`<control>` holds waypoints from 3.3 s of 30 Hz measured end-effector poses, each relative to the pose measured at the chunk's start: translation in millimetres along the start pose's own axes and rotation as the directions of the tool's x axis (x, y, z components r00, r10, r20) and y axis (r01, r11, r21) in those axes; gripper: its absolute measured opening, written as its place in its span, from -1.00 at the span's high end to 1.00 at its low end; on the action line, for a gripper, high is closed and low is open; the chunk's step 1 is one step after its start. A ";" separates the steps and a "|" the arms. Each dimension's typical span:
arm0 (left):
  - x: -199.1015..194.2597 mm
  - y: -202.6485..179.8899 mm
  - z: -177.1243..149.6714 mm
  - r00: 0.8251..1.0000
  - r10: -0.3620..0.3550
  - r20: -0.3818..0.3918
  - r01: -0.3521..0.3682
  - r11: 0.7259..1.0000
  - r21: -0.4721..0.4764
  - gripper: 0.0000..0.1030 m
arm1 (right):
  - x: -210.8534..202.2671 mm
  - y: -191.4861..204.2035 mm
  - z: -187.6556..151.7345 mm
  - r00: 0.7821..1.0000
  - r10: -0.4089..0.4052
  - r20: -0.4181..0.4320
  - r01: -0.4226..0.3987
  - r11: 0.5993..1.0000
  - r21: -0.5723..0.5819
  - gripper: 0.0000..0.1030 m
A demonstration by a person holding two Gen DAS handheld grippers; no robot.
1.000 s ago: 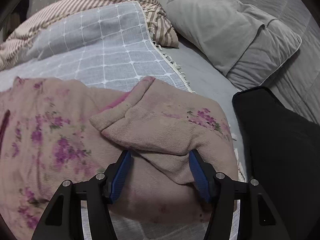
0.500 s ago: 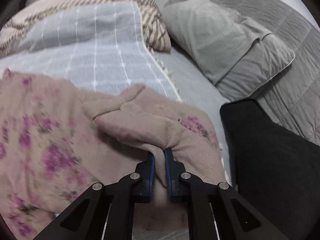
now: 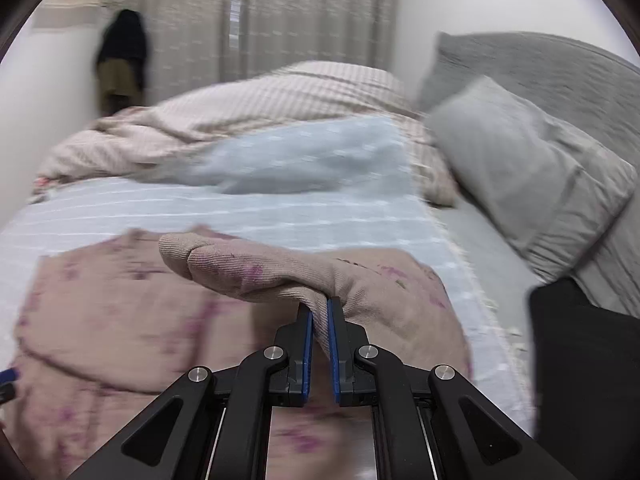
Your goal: Fold large clothes
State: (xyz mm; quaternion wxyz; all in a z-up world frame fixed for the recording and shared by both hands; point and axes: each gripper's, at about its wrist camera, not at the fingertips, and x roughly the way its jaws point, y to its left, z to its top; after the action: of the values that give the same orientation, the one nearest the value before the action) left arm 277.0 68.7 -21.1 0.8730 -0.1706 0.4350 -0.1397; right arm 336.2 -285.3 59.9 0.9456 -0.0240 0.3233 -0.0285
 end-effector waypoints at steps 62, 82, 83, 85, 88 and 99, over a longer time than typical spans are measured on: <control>32.0 -150.9 56.8 0.995 -0.084 0.056 0.074 0.983 0.167 0.72 | 29.0 -34.1 -135.3 0.935 0.329 -0.134 -0.244 0.869 0.431 -0.45; 51.9 36.8 65.5 0.982 0.191 0.000 -0.189 0.969 0.157 0.56 | 51.0 -83.8 -147.4 0.963 0.240 -0.118 -0.155 0.859 0.488 -0.45; 53.8 38.6 65.5 0.982 0.190 -0.017 -0.185 0.969 0.162 0.55 | 52.4 -81.6 -147.5 0.964 0.236 -0.127 -0.148 0.865 0.478 -0.45; 48.8 34.7 65.6 0.985 0.174 -0.012 -0.170 0.971 0.166 0.46 | 53.5 -78.2 -147.1 0.965 0.226 -0.135 -0.141 0.875 0.462 -0.45; 38.2 36.4 67.7 0.994 0.113 0.001 -0.112 0.984 0.138 -0.14 | 55.3 -72.2 -141.6 0.963 0.237 -0.127 -0.159 0.883 0.441 -0.45; 68.0 74.2 94.3 1.000 0.014 0.023 -0.012 0.997 -0.077 0.34 | 129.6 -88.8 -82.2 0.848 0.527 0.057 -0.444 0.647 0.619 -0.45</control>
State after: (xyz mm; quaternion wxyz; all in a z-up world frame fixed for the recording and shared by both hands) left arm 399.9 125.6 -47.5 0.8717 -0.2029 0.4309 -0.1152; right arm 384.7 -385.1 -78.4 0.8506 0.3722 0.3508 0.1220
